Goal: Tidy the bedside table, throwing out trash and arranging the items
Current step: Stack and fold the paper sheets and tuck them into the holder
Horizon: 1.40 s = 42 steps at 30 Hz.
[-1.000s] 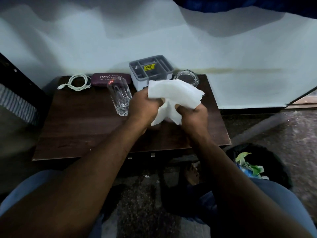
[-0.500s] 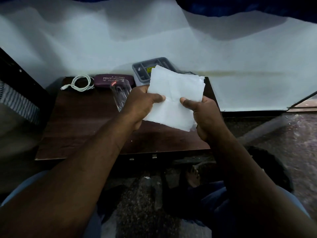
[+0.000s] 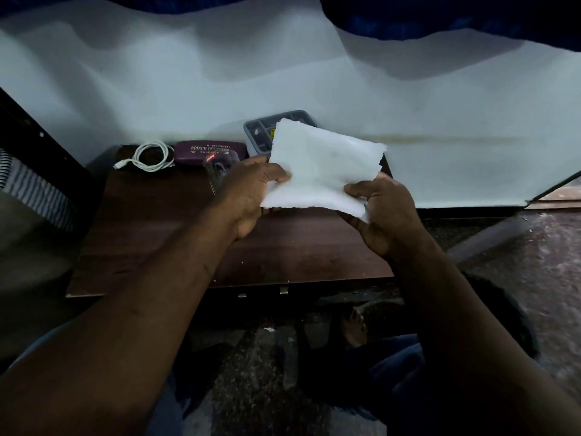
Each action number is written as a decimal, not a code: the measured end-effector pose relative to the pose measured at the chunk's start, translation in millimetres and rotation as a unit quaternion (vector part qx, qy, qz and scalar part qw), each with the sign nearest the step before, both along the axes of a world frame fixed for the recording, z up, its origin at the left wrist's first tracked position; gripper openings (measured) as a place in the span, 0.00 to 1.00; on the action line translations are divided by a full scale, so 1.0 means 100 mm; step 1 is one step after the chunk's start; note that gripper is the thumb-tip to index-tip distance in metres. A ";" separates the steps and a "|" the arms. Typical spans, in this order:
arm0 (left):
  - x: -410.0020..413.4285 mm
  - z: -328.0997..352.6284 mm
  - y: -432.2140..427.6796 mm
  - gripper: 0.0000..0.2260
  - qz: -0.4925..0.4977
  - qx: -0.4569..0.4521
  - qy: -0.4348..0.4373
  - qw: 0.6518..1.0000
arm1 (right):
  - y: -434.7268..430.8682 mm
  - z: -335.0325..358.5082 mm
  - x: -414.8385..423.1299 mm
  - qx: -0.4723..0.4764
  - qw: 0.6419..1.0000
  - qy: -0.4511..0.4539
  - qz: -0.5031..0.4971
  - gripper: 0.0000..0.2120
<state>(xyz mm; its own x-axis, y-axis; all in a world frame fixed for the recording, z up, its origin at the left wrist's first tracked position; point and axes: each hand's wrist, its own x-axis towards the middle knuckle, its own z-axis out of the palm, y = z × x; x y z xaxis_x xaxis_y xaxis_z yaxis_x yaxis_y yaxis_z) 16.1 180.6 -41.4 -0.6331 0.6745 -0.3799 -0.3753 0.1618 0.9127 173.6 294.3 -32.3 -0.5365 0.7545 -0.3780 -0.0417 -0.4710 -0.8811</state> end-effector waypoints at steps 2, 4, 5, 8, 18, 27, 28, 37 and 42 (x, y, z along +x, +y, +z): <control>-0.01 0.02 -0.02 0.09 -0.013 0.019 -0.004 1.000 | 0.00 0.00 0.00 0.004 1.000 0.004 0.007 0.17; -0.02 0.04 -0.04 0.08 -0.019 0.040 -0.029 0.999 | 0.01 0.00 0.00 0.006 1.000 0.012 0.022 0.15; -0.03 0.05 -0.05 0.09 -0.021 0.051 -0.040 0.998 | 0.01 0.01 0.00 0.005 0.999 0.014 0.029 0.15; -0.06 0.08 -0.09 0.12 -0.035 0.073 -0.074 0.994 | 0.00 0.03 -0.01 0.002 0.999 0.014 0.042 0.17; -0.12 0.08 -0.15 0.05 -0.025 0.020 -0.084 0.996 | -0.06 0.10 -0.12 0.074 0.996 -0.023 0.032 0.20; -0.18 0.01 -0.14 0.13 0.087 0.044 -0.020 0.995 | -0.07 0.00 -0.25 -0.079 0.997 0.007 -0.002 0.23; -0.19 0.00 -0.14 0.13 0.098 0.045 -0.022 0.994 | -0.10 -0.01 -0.28 -0.086 0.996 0.016 0.015 0.25; -0.24 0.00 -0.26 0.15 -0.012 -0.024 -0.033 0.999 | -0.23 0.00 -0.52 0.015 0.999 -0.003 -0.045 0.13; -0.28 -0.01 -0.37 0.12 -0.131 -0.039 -0.017 0.990 | -0.24 0.10 -0.60 0.085 0.996 0.017 -0.028 0.15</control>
